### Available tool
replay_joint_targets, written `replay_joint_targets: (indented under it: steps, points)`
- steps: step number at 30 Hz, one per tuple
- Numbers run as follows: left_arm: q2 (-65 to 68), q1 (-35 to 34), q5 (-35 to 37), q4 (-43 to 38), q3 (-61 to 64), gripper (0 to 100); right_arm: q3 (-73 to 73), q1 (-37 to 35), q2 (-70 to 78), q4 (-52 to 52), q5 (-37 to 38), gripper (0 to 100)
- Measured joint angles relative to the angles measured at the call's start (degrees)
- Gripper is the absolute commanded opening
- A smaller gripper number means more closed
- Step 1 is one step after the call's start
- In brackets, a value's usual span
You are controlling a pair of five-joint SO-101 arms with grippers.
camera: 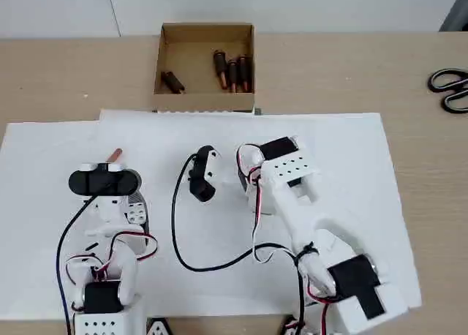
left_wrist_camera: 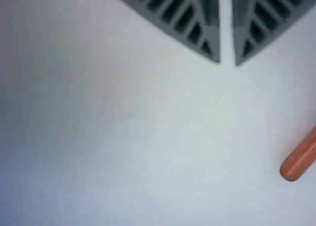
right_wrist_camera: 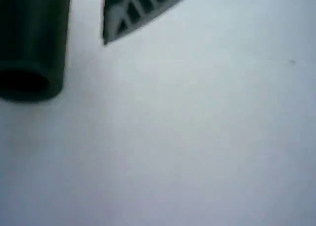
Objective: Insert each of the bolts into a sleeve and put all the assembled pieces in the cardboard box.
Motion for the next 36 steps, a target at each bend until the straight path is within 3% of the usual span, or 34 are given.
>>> replay_joint_targets:
  steps: [9,15,23,36]
  points:
    - [0.00,0.00,0.00,0.00,0.00,1,-0.26,1.05,5.71,-2.90,2.11,17.5]
    - [0.00,0.00,0.00,0.00,0.00,1,-1.41,2.55,8.53,-3.52,2.73,1.9]
    - [0.00,0.00,0.00,0.00,0.00,1,-1.67,3.34,8.70,-3.60,2.37,1.3]
    - [0.00,0.00,0.00,0.00,0.00,1,-11.25,3.96,-2.81,10.20,-12.84,1.0]
